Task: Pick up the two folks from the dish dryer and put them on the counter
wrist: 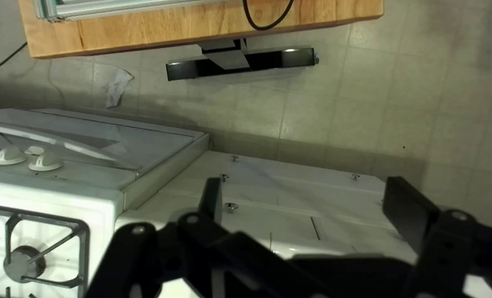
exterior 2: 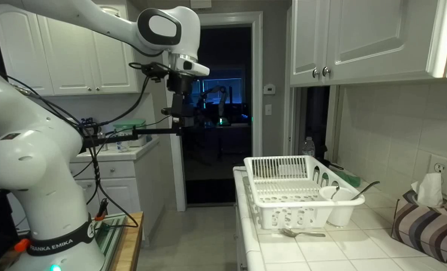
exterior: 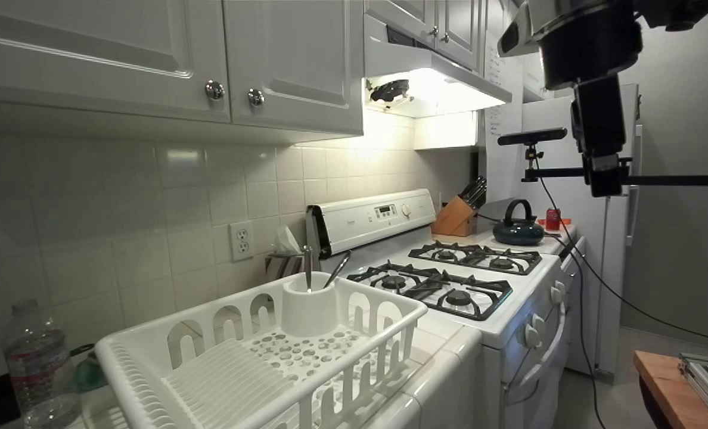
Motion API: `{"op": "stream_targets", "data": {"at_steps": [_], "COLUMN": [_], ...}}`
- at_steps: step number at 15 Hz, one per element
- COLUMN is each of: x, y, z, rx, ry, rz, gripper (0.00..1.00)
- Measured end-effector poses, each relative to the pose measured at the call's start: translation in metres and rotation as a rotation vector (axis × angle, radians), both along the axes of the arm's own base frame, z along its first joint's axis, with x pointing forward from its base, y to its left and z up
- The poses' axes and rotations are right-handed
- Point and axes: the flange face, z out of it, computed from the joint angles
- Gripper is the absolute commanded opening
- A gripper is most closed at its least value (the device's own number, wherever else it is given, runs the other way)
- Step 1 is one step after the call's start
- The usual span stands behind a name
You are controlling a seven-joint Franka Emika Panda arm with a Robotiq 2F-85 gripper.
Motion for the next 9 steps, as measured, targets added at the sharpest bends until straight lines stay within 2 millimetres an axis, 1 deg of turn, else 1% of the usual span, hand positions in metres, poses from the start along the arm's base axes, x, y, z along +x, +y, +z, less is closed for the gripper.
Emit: {"op": "stream_targets", "data": {"at_steps": [2,5,7,9], "x": [0.015,0.041,0.056,0.072], "y": [-0.007,-0.024,-0.033,-0.041], "z": [0.001,0.001,-0.007,-0.018], "rx": [-0.009,0.007,0.027,0.044], "ry": [-0.081,-0.182,-0.213,-0.229], "rz": [-0.023,-0.085,-0.108,-0.126], "gripper": [1.0,1.0,1.0,1.0]}}
